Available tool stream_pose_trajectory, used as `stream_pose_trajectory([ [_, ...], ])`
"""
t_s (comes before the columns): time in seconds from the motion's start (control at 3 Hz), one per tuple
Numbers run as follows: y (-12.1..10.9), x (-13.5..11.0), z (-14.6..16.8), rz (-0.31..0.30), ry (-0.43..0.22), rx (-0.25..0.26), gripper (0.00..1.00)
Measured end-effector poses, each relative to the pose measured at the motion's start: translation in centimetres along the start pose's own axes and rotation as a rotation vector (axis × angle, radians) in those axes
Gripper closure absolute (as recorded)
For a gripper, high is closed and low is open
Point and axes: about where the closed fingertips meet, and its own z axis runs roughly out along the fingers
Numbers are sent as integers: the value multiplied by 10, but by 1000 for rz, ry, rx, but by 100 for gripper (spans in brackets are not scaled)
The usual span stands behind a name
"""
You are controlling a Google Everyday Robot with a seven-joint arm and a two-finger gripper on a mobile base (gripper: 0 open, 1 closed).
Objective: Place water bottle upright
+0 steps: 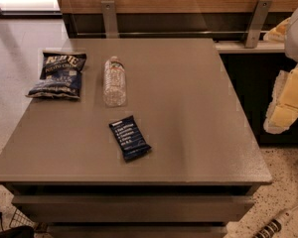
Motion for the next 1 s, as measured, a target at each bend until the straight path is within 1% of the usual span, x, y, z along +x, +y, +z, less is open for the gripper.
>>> stream_pose_trajectory([
  [0.33,-3,-1,0,5,-6,1,0],
  [0.67,-28,-7,5,43,-45,9,0],
  [1.0,-73,-39,36,208,-165,-50,0],
])
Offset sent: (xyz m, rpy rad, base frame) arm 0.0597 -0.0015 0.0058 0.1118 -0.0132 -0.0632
